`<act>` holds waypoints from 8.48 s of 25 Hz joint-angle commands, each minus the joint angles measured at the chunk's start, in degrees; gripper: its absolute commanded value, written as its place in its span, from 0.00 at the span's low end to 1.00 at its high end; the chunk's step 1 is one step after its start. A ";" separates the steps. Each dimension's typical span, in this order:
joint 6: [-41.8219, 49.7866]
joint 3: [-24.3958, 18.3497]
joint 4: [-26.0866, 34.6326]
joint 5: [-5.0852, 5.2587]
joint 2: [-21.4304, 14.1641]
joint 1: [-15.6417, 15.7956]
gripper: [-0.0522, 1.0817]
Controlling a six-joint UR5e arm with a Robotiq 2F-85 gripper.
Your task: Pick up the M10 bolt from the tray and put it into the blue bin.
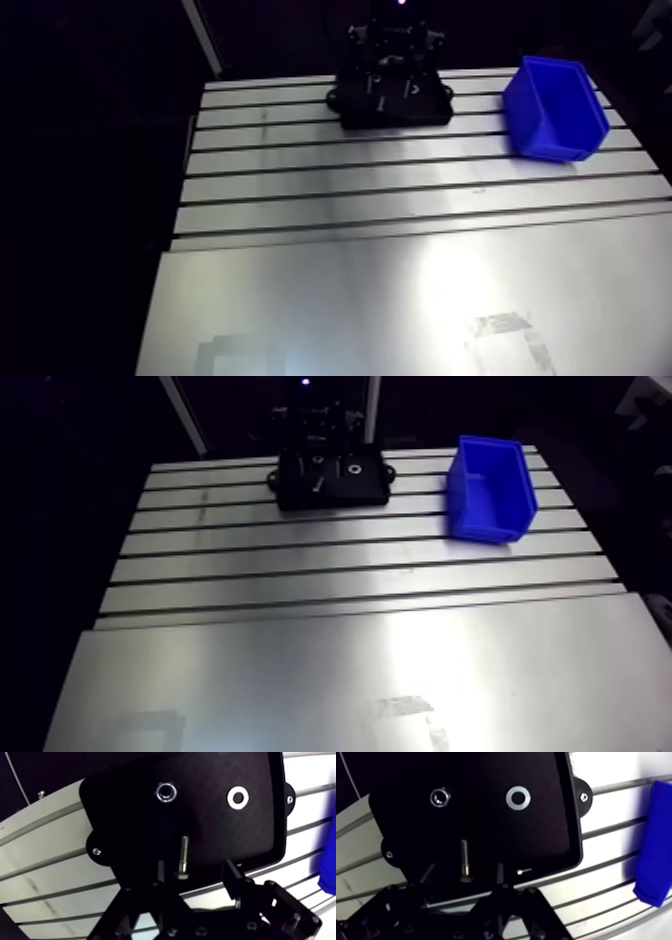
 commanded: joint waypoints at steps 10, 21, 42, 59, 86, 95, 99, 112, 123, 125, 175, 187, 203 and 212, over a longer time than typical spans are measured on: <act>0.10 0.39 -0.10 0.00 1.11 0.05 0.41; 0.01 0.83 -1.42 0.00 1.11 0.05 0.45; 0.01 1.53 -2.38 0.00 1.20 0.05 0.52; 0.01 1.88 -2.47 0.00 1.20 0.05 0.60; -0.07 2.41 -3.70 -0.09 1.29 0.05 0.73; -0.07 2.41 -3.70 -0.09 1.46 -0.04 0.77; -0.16 2.23 -3.70 -0.09 1.29 -0.04 0.83; -0.34 0.39 -2.56 0.18 -1.88 -0.48 0.96; -4.38 -0.05 3.15 0.09 -9.35 -2.24 0.97; -7.63 -0.58 4.65 0.18 -10.05 -2.50 0.97; -115.33 2.94 7.90 0.27 -14.27 -24.83 0.95; -116.56 2.50 4.47 -1.49 -9.26 -26.77 0.95; -115.33 2.67 0.78 -0.88 -6.36 -26.06 0.94; -114.45 3.55 -0.45 -1.32 -5.57 -25.62 0.93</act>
